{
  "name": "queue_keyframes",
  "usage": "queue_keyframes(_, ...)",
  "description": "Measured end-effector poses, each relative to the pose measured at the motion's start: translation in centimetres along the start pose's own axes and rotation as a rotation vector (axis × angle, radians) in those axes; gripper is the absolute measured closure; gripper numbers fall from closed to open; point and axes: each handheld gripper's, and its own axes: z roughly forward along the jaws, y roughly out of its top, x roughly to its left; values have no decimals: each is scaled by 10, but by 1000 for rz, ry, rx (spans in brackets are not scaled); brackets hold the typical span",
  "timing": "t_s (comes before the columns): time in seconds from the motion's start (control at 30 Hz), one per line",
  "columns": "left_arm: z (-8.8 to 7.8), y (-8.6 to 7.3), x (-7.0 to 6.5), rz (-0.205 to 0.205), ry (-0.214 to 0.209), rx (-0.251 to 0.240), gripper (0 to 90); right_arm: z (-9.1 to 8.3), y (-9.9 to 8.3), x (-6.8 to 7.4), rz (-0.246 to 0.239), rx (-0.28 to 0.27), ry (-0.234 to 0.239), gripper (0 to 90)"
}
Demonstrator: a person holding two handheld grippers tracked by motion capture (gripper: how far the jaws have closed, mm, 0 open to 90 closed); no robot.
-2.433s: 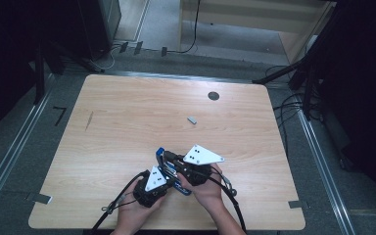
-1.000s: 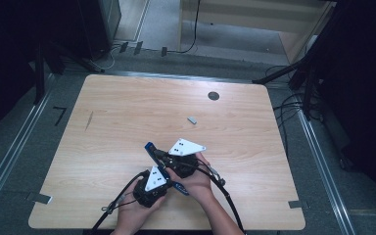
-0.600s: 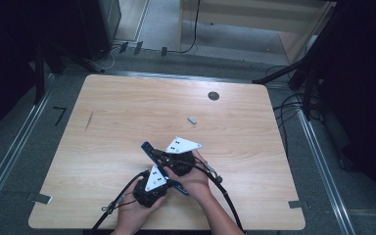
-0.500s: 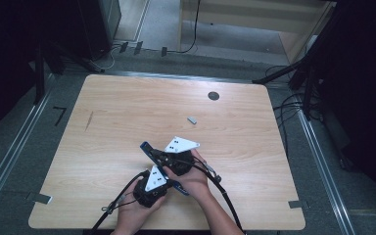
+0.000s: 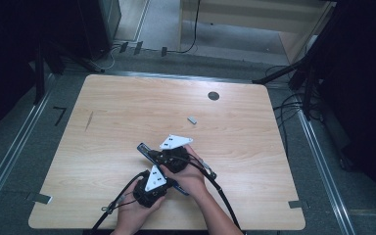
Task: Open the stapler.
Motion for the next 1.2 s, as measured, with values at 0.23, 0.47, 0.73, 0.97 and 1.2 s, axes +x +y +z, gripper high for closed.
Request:
queue_keyframes(0.23, 0, 0, 0, -1, -3, 0, 900, 7, 1, 0, -4, 56, -13, 900)
queue_keyframes(0.47, 0, 0, 0, -1, 0, 1, 900, 12, 1, -1, 7, 96, -11, 900)
queue_keyframes(0.73, 0, 0, 1, -4, 3, 1, 900, 13, 2, -4, 25, 111, 2, 900)
queue_keyframes(0.97, 0, 0, 0, -3, 6, 1, 900, 14, 1, -5, 29, 114, 11, 900)
queue_keyframes(1.2, 0, 0, 1, -11, 1, -1, 900, 13, 2, -5, 30, 112, 11, 900)
